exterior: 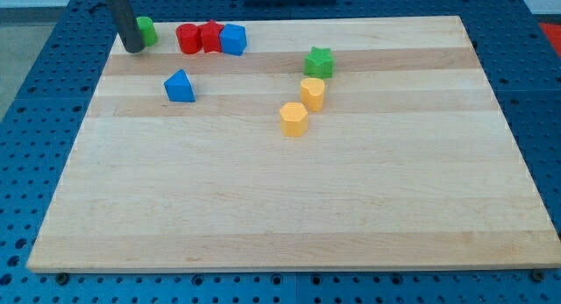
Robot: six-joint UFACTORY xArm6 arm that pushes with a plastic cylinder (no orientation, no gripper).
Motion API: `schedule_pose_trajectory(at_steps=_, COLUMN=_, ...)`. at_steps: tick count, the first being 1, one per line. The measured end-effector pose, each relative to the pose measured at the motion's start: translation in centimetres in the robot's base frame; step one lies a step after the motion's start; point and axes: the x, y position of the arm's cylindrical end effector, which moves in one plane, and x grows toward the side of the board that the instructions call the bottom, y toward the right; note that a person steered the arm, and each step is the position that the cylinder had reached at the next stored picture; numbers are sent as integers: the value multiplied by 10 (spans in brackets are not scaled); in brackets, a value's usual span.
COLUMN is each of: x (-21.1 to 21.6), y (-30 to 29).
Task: Move the blue cube down a bit
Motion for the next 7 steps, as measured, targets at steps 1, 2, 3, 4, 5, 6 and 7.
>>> schedule_pose_trajectory(at_steps=1, x=14, y=21)
schedule_pose_trajectory(at_steps=2, x=18, y=60)
schedule_pose_trajectory(at_steps=3, x=28, y=96)
schedule_pose_trajectory(at_steps=4, x=34, y=116)
schedule_pose_trajectory(at_steps=5, x=35, y=153)
schedule_pose_trajectory(at_steps=6, x=25, y=185)
schedule_pose_trajectory(at_steps=7, x=-16, y=204)
